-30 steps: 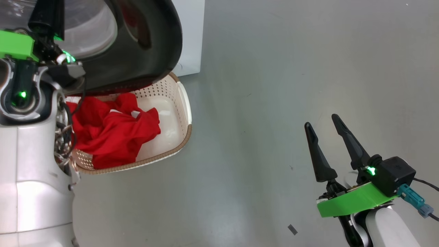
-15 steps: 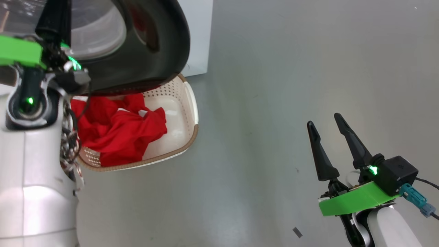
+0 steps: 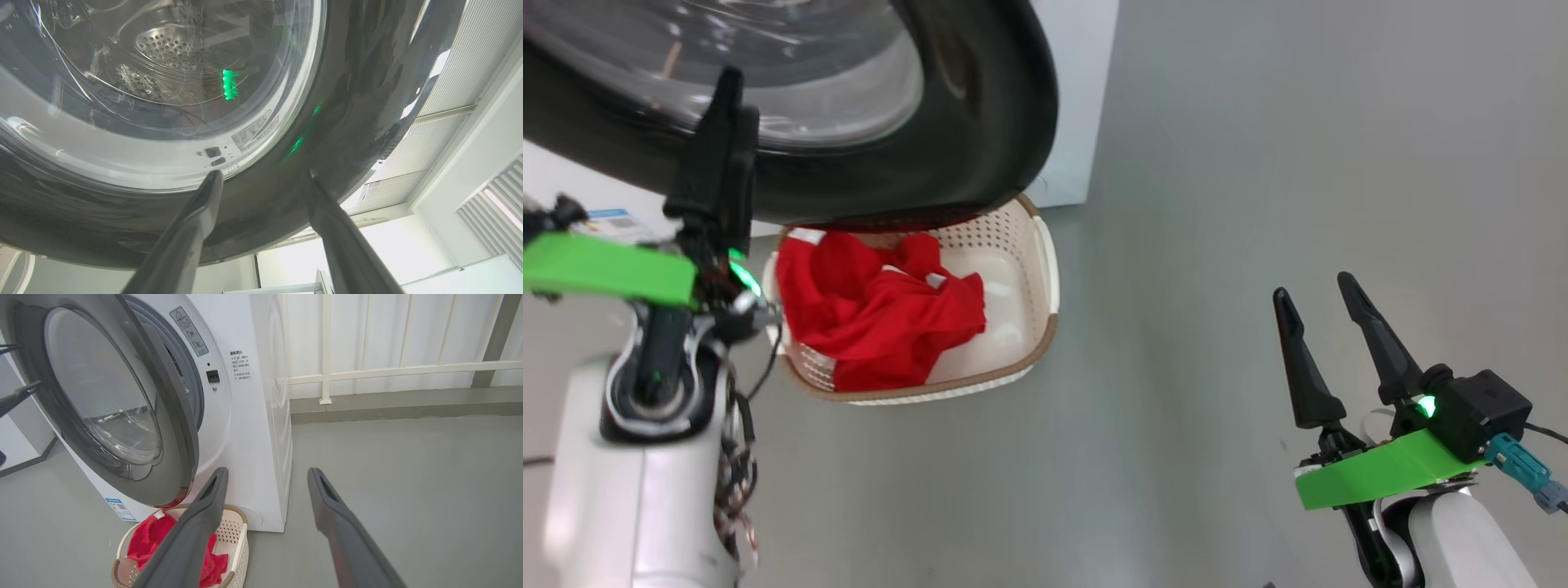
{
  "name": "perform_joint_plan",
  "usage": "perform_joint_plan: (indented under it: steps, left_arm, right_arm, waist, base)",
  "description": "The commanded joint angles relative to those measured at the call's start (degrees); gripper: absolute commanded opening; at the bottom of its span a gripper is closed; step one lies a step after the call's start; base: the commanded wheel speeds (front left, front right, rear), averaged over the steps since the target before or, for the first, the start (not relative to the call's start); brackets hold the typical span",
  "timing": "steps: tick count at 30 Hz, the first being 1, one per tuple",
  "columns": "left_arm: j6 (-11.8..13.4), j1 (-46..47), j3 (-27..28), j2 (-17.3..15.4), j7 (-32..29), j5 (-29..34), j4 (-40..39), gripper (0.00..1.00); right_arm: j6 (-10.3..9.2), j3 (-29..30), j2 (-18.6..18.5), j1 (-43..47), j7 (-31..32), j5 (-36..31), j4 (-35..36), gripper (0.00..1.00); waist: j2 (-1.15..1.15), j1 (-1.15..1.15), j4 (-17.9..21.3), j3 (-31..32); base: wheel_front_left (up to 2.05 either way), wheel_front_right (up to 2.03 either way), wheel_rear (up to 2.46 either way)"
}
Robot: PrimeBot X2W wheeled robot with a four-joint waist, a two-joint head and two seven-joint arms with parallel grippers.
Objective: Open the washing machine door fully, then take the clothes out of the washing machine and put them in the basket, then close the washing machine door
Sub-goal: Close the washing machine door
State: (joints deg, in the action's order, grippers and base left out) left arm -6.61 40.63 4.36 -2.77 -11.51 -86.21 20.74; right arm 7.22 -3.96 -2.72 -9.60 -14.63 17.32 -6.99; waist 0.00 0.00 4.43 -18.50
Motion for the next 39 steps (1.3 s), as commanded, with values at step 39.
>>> perform_joint_plan:
  steps: [39]
  left_arm:
    - [3.6, -39.8, -5.4, -11.4, 26.5, 57.6, -18.2, 1.00]
  right_arm:
    - [0.26, 4.0, -0.2, 8.9, -0.4, -5.9, 2.2, 1.00]
  waist:
    - [0.00, 0.00, -4.7, 18.1]
  base:
    - [0.00, 0.00, 0.00]
